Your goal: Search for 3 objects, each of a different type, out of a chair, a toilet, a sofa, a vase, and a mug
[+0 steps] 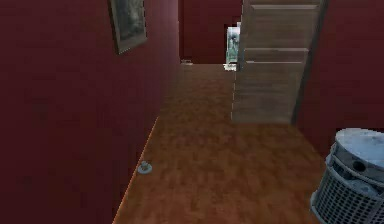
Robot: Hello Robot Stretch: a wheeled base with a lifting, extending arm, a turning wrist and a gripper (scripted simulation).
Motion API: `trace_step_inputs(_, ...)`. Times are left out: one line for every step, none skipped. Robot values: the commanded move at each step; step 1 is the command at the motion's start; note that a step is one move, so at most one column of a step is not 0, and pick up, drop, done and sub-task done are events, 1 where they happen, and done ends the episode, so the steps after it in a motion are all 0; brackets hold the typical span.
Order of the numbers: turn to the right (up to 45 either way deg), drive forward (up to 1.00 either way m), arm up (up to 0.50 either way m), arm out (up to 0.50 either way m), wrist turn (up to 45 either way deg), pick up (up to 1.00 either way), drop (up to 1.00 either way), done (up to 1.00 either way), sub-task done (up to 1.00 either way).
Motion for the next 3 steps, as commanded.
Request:
trace_step_inputs(0.0, 1.00, 0.00, 0.00, 0.0, 0.00, 0.00, 0.00, 0.00)
trace_step_inputs(0.0, 1.00, 0.00, 0.00, 0.0, 0.00, 0.00, 0.00, 0.00)
trace_step_inputs(6.0, 0.00, 0.00, 0.00, 0.0, 0.00, 0.00, 0.00, 0.00)
